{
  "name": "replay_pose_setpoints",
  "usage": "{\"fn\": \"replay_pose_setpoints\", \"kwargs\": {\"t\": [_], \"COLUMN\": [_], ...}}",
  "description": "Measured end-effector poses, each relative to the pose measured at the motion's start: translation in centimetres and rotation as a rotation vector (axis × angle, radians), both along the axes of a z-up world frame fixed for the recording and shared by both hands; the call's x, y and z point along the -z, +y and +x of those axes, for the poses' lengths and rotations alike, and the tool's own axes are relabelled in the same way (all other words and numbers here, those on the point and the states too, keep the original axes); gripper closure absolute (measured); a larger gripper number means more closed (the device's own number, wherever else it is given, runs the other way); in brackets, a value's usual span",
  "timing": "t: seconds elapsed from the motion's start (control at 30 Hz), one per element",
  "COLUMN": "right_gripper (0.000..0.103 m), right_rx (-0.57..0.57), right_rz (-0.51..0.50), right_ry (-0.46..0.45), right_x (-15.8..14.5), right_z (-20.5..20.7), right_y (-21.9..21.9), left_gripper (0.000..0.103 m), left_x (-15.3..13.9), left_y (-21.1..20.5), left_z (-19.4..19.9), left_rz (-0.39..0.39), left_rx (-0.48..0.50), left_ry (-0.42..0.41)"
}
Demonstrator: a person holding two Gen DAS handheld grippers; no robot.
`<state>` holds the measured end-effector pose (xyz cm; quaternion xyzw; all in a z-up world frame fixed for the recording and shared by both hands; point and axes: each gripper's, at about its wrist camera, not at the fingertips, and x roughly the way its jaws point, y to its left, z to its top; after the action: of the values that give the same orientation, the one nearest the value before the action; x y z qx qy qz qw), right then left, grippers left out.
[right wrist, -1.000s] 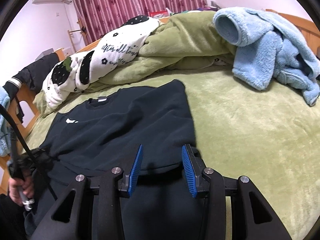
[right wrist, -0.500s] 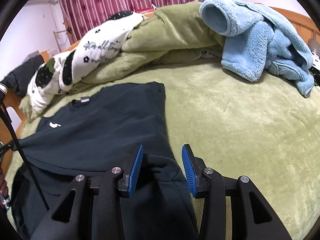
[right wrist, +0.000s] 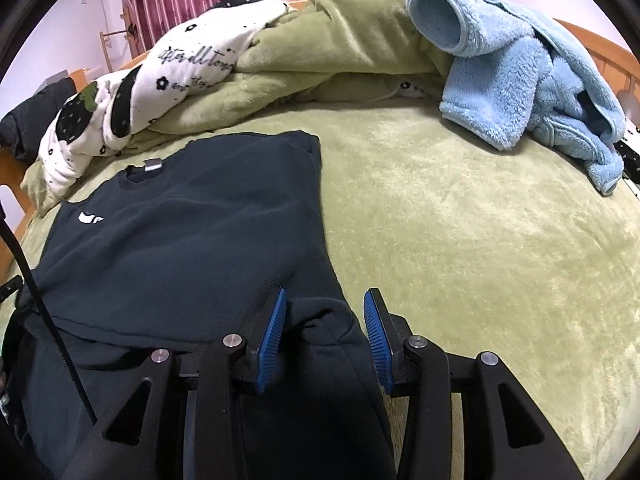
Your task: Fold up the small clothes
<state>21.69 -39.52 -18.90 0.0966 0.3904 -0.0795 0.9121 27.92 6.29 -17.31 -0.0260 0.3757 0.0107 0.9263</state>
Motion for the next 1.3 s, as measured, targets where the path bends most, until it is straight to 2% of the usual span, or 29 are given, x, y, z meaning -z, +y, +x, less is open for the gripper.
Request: {"fn": "replay_pose_setpoints", "kwargs": {"t": [0.13, 0.3, 0.4, 0.53, 0.73, 0.77, 0.97, 1.1, 1.3], "right_gripper": [0.063, 0.063, 0.063, 0.063, 0.065, 0.068, 0.068, 0.068, 0.068], "right_rx": [-0.004, -0.006, -0.002, 0.034, 0.004, -0.010, -0.045, -0.051, -0.019], "right_rz": [-0.034, -0.028, -0.050, -0.088, -0.008, -0.009, -0.027, -0.034, 0.013], "right_ry": [-0.020, -0.030, 0.001, 0.002, 0.023, 0.018, 0.020, 0.045, 0.063], "right_x": [-1.0, -1.8, -1.7, -2.3, -3.4, -3.6, -4.4, -4.1, -2.8], "right_z": [-1.5, -3.2, -4.8, -7.7, -12.1, -13.0, -16.9, -18.9, -22.0], "right_y": [1.1, 2.7, 3.6, 4.1, 4.2, 4.5, 6.1, 6.7, 5.9], "left_gripper": [0.061, 0.045, 0.045, 0.044, 0.044, 0.044, 0.044, 0.044, 0.044], "left_x": [-0.7, -1.6, -2.1, -2.8, -3.5, -3.5, -3.9, -3.9, -2.5], "left_y": [0.0, 0.1, -0.1, 0.0, -0.1, 0.0, 1.4, 2.3, 4.1], "left_z": [-1.8, -4.8, -6.4, -8.7, -12.5, -13.2, -17.4, -19.7, -22.2], "left_rz": [0.025, 0.032, 0.042, 0.012, 0.032, 0.032, 0.015, 0.007, -0.015], "left_rx": [-0.004, 0.004, 0.012, 0.014, 0.033, 0.037, 0.025, 0.049, 0.057], "left_ry": [-0.018, -0.037, -0.046, -0.053, -0.049, -0.047, -0.060, -0.058, -0.023]}}
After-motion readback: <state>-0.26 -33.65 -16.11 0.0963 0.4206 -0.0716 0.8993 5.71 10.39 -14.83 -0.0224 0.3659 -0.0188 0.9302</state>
